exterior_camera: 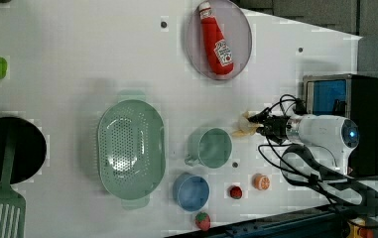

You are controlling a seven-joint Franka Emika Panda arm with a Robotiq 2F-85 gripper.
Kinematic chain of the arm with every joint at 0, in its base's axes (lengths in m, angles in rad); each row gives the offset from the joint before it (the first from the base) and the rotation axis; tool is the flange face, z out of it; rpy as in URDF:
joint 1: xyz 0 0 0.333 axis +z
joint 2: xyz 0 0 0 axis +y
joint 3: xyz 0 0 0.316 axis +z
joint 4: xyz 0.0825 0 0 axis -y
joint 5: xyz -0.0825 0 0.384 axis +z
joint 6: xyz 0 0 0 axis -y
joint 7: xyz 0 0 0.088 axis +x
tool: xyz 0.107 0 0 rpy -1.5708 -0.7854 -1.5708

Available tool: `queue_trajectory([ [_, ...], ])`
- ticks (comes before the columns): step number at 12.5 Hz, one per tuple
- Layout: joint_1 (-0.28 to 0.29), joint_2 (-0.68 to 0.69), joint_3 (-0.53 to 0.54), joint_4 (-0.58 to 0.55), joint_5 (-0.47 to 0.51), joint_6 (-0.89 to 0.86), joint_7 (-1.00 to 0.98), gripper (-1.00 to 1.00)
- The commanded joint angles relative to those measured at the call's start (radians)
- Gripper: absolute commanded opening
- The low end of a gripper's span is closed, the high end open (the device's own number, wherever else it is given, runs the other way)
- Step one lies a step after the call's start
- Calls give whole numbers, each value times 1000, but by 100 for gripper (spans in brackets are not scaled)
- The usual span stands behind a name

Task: Pick banana from table and place on oven.

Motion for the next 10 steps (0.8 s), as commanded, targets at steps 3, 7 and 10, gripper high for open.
queue_trajectory([
  [3, -15, -197, 19, 8, 18, -109, 27, -48],
  [7, -8, -482, 35, 104, 18, -531, 27, -48],
  [10, -8, -607, 37, 249, 18, -811, 27, -48],
])
